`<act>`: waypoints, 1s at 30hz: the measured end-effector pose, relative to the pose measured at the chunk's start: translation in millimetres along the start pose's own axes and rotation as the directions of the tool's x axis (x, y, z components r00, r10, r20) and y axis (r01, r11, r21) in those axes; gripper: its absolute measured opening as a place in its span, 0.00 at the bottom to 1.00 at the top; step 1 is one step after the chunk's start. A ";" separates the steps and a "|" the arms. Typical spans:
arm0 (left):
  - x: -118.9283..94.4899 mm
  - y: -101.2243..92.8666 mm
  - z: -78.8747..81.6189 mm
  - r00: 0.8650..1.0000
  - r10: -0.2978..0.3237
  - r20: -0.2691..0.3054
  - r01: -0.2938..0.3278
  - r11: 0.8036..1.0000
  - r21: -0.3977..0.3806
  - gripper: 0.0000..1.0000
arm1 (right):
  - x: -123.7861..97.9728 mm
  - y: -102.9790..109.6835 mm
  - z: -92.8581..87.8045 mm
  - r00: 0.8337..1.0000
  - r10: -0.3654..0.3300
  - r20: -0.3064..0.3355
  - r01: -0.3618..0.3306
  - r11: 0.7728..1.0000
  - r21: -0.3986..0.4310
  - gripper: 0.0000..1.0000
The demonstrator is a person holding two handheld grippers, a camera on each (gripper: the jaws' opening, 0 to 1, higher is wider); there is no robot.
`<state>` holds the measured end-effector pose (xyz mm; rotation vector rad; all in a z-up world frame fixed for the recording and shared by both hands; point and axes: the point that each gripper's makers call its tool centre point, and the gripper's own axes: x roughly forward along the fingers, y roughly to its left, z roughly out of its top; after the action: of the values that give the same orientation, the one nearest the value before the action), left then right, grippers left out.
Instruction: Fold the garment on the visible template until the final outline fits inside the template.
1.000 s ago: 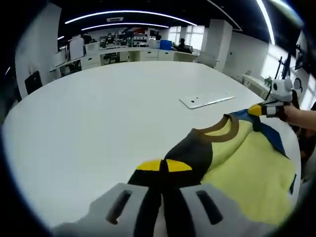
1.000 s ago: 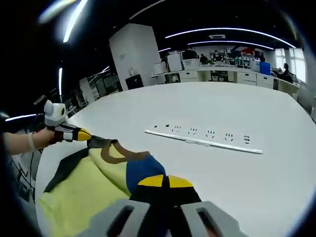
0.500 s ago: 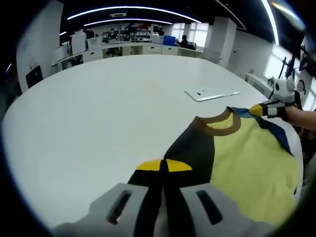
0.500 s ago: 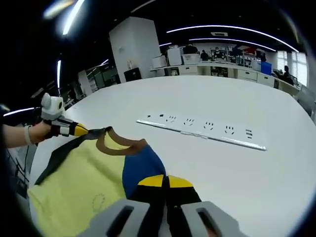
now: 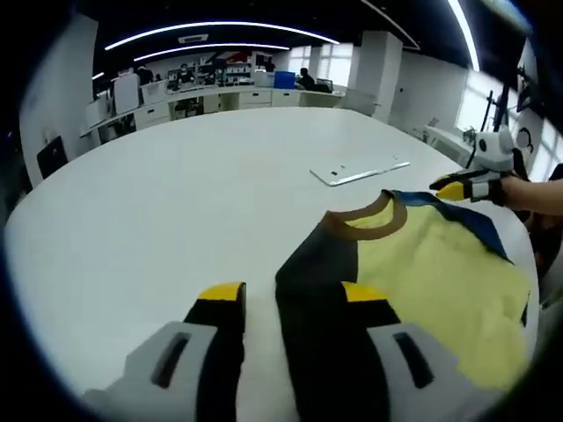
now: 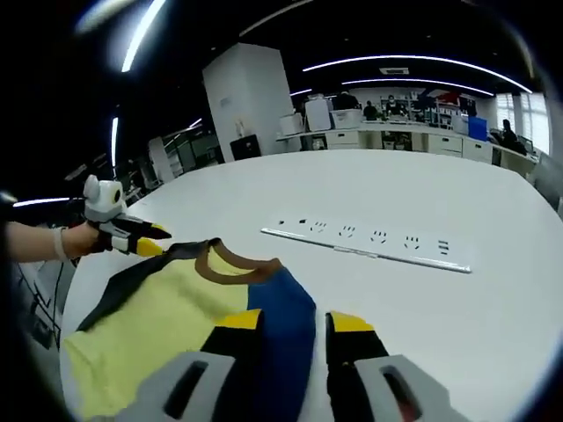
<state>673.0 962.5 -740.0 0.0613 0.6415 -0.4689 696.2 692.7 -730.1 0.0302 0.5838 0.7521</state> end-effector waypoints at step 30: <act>-97.8 -69.2 -4.4 0.985 -0.170 0.001 0.168 0.971 0.167 0.99 | -89.6 74.6 -11.2 0.994 0.099 -0.054 -0.109 0.967 -0.231 1.00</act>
<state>571.5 940.9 -679.9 0.1625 0.5939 -0.6872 591.1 687.4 -678.6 -0.1747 0.5334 0.9224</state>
